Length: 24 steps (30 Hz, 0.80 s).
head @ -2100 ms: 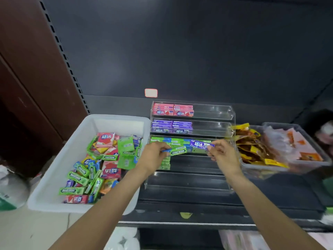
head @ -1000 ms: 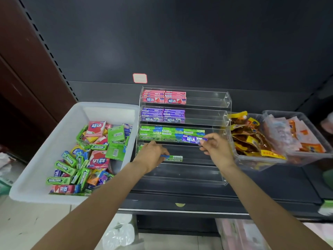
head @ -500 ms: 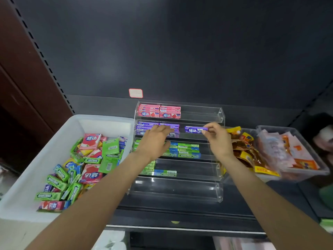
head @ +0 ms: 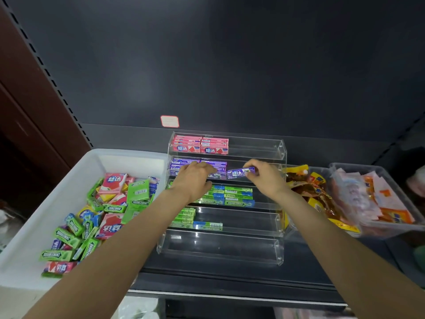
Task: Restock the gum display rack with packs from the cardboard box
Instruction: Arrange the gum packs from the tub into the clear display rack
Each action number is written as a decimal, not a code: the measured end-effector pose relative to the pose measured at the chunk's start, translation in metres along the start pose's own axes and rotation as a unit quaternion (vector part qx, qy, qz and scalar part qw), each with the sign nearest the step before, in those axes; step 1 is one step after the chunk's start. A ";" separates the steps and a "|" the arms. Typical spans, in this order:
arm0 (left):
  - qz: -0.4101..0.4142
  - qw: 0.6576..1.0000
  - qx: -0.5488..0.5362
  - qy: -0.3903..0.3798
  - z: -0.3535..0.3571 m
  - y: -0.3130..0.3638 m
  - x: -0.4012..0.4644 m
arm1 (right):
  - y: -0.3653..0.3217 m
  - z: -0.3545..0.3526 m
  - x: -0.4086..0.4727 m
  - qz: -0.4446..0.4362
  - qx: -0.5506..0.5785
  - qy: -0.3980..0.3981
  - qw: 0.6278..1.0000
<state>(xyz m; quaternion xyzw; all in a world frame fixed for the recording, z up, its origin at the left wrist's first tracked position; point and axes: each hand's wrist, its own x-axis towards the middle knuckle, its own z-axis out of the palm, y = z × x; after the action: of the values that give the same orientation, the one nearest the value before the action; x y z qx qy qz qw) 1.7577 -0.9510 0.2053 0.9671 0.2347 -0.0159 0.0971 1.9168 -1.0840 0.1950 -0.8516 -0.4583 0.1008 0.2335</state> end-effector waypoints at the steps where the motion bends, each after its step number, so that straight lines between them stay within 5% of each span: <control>1: 0.000 1.000 0.001 -0.002 0.000 0.000 0.000 | 0.000 0.002 0.001 0.002 0.014 0.004 1.000; 7: -0.004 1.000 -0.006 -0.001 0.001 -0.001 0.001 | 0.001 -0.002 0.004 0.004 0.065 0.017 0.998; 17: -0.013 1.000 -0.013 -0.003 0.002 0.000 0.003 | 0.000 0.002 0.004 0.002 0.017 -0.056 0.998; 24: -0.022 1.000 -0.021 0.005 0.003 0.003 0.004 | -0.011 0.019 0.003 -0.044 -0.046 -0.022 0.998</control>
<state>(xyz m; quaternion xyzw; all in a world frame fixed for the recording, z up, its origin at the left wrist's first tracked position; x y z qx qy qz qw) 1.7630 -0.9522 0.2022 0.9596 0.2564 -0.0080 0.1158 1.9032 -1.0710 0.1839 -0.8381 -0.5046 0.0879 0.1879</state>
